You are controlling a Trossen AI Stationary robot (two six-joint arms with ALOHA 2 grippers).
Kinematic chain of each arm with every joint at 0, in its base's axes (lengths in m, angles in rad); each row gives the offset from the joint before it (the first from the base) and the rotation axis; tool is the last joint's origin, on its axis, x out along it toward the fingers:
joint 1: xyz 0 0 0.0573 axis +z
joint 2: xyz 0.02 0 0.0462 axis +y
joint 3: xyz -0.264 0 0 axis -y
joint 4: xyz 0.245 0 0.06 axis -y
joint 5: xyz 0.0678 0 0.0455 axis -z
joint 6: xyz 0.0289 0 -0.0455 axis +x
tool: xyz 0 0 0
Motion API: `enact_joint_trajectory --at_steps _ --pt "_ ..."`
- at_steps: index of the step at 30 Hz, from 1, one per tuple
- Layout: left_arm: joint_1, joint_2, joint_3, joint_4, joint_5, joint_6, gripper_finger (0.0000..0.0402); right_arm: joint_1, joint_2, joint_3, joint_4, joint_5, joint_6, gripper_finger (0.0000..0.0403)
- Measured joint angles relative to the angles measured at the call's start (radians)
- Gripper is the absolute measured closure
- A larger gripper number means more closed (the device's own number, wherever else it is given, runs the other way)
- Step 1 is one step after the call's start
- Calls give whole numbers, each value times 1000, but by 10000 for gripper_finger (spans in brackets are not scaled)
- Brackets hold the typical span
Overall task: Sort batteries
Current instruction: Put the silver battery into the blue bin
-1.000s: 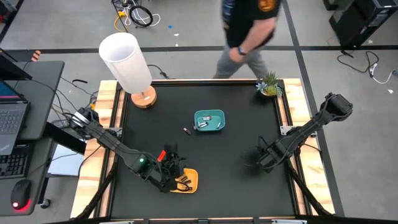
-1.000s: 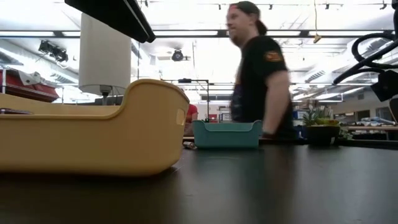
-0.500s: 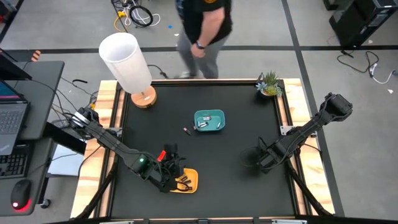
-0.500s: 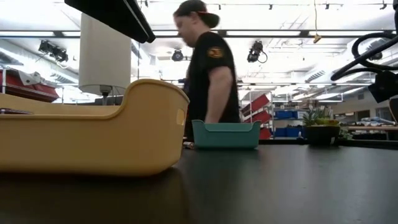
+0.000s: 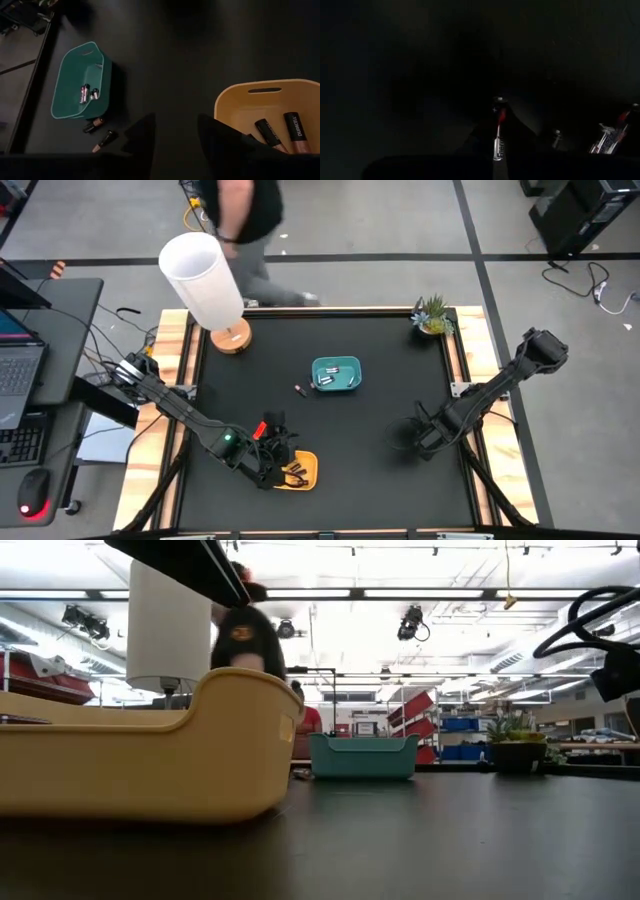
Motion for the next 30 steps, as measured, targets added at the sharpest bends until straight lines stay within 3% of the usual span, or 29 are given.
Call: enact_joint_trajectory --at_steps 5,17,27,30 --pt "-3 0 0 -4 2 -9 240 11 -26 46 100 190 -44 398" --pt "-7 0 0 -20 5 -33 240 -56 -30 57 390 317 -293 400" --pt "-7 0 0 35 5 -13 240 -238 -25 57 936 539 -777 396" --pt "-7 0 0 35 5 -11 240 -321 -25 57 1108 554 -932 395"
